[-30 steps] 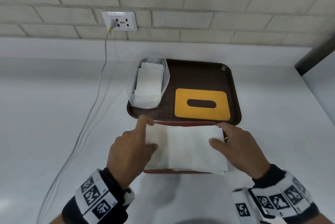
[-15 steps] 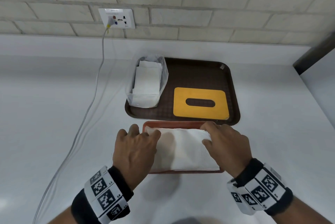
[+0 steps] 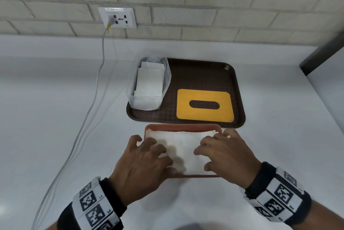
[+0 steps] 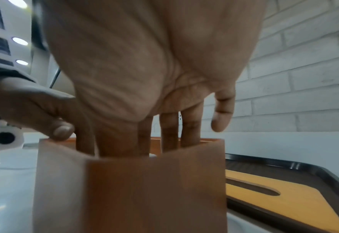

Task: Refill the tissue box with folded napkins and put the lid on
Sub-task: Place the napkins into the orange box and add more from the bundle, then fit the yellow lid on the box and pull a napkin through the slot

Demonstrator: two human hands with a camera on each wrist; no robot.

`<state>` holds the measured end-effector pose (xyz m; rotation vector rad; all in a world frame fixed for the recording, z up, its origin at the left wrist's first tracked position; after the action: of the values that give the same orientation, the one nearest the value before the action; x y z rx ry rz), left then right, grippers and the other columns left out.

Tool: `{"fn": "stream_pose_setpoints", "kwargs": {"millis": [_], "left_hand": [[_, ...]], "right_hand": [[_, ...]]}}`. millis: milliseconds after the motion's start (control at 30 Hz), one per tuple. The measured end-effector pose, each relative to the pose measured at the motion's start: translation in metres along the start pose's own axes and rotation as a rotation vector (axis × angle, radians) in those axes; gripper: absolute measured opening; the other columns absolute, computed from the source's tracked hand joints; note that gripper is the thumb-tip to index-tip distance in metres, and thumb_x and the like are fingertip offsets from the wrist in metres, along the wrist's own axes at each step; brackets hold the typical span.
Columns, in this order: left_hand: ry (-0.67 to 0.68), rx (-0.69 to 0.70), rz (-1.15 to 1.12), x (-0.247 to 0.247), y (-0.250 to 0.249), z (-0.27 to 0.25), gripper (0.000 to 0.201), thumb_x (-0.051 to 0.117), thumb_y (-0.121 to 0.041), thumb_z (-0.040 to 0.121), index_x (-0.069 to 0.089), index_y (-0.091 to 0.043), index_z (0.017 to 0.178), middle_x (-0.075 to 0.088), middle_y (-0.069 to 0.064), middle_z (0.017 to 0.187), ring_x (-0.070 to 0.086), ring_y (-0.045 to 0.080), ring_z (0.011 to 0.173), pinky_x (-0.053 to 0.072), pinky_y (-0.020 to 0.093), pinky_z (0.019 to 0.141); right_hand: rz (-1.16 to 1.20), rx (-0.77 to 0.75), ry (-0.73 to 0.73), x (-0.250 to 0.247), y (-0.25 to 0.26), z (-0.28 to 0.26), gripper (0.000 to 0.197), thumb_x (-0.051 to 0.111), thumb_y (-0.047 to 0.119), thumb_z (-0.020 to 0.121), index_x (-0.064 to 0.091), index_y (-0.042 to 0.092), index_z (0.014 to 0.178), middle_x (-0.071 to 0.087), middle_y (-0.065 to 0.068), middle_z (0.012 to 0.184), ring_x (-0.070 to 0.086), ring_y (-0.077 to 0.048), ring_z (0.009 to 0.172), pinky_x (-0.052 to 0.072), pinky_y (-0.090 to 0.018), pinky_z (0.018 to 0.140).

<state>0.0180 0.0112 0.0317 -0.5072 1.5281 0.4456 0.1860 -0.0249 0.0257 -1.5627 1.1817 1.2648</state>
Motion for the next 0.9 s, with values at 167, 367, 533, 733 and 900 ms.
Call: {"fn": "stream_pose_setpoints", "kwargs": {"millis": [167,367,533,733,900], "left_hand": [[0.073,0.016,-0.047,0.011,0.011,-0.002,0.033,0.041,-0.054,0.097,0.072,-0.042,0.096,0.07,-0.013,0.102,0.069,0.015,0.098,0.046,0.057,0.093],[0.043,0.029,-0.057,0.004,0.012,-0.002,0.036,0.041,-0.055,0.096,0.074,-0.042,0.094,0.072,-0.013,0.101,0.07,0.018,0.099,0.048,0.058,0.091],[-0.002,0.02,-0.082,0.005,0.015,0.003,0.037,0.039,-0.056,0.096,0.073,-0.041,0.091,0.071,-0.016,0.096,0.069,0.016,0.097,0.05,0.053,0.09],[-0.253,-0.074,-0.469,-0.05,0.046,0.028,0.026,0.051,-0.058,0.093,0.07,-0.041,0.096,0.07,-0.022,0.099,0.067,0.007,0.089,0.055,0.037,0.074],[0.072,-0.406,-0.974,-0.036,0.082,0.1,0.02,0.059,-0.049,0.095,0.07,-0.033,0.099,0.072,-0.014,0.1,0.067,0.007,0.092,0.055,0.033,0.087]], "right_hand": [[-0.08,0.047,0.147,0.01,-0.006,0.008,0.042,0.08,0.045,0.072,0.066,0.032,0.11,0.072,0.006,0.098,0.069,-0.02,0.081,0.034,-0.048,0.092],[-0.125,0.02,0.164,0.006,-0.006,0.011,0.044,0.068,0.045,0.085,0.058,0.028,0.124,0.068,0.002,0.115,0.066,-0.025,0.097,0.025,-0.048,0.1],[0.099,0.014,0.156,-0.007,-0.017,0.011,0.042,0.067,0.056,0.082,0.062,0.036,0.119,0.067,0.015,0.114,0.062,-0.01,0.101,0.033,-0.043,0.099],[0.599,0.275,-0.085,-0.053,-0.091,0.013,0.015,0.065,0.047,0.088,0.069,0.039,0.101,0.067,0.022,0.092,0.062,0.001,0.079,0.05,-0.025,0.07],[0.61,0.678,0.061,-0.005,-0.174,0.042,0.026,0.064,0.046,0.09,0.072,0.025,0.102,0.073,0.003,0.098,0.068,-0.02,0.095,0.055,-0.041,0.089]]}}
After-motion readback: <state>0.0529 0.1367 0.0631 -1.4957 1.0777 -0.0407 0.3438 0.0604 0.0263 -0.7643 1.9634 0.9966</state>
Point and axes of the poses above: each hand's wrist, its own z-axis towards the middle knuckle, its own x-axis out of the palm, y = z × x, the point moved 7 cm from there along z, towards the middle knuckle
